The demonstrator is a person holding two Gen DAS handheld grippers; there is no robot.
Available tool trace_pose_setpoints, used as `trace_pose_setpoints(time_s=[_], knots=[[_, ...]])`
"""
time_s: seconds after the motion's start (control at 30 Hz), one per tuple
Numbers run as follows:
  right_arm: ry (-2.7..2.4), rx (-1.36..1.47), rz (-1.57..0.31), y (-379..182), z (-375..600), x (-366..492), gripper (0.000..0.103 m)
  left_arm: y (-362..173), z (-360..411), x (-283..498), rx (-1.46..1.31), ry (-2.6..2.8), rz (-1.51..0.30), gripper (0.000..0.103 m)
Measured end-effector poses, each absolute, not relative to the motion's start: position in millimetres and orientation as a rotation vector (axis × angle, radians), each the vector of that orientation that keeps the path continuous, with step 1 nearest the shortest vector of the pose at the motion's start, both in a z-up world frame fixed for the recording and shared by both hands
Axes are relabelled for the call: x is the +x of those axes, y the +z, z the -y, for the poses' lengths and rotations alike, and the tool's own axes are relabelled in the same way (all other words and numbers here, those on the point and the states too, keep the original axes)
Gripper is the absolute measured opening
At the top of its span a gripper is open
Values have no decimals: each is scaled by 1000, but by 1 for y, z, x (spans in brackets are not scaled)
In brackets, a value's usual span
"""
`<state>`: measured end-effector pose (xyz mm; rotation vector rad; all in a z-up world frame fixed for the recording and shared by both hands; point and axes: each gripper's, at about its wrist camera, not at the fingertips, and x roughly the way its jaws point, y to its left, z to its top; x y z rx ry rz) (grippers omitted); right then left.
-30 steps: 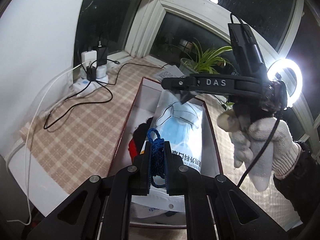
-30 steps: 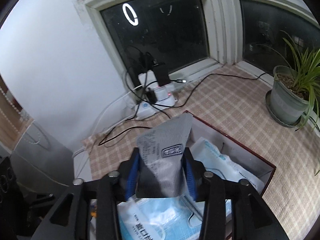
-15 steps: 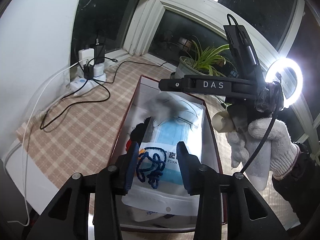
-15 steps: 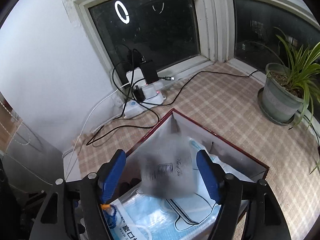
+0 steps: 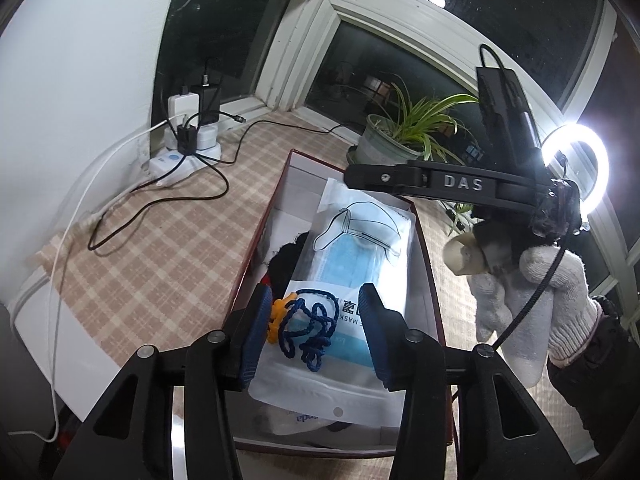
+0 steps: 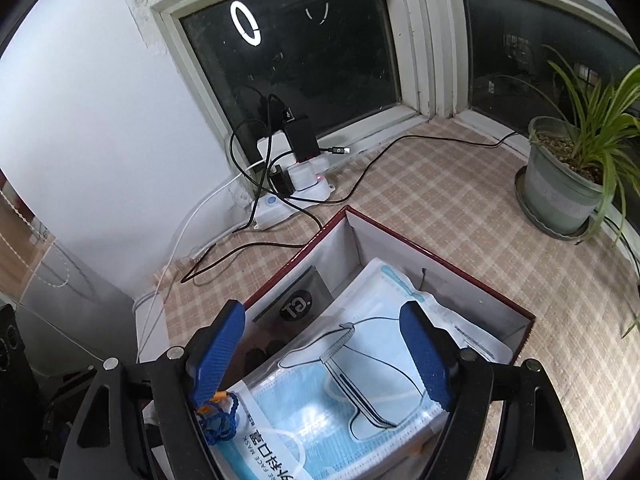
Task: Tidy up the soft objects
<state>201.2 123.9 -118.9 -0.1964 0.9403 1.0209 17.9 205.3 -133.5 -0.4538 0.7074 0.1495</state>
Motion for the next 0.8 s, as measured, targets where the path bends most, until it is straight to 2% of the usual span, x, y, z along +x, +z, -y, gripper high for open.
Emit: trace_pose_setpoints(time_s=[0.33,0.4,0.57,0.8], knots=[[1006,-179,-904,-108,-87,194,76,-126,-193,16,-441,170,-699,46],[1003,-167,-900,-105,-76,193,76,-123,-188,16,-429,178,-696,55],[992,-147,-880,-99,-49,188,76,-115,-174,14,-408,201,-688,61],[980,-137,-837,-89,-8,176,76,-102,-150,8,-361,252,-673,77]])
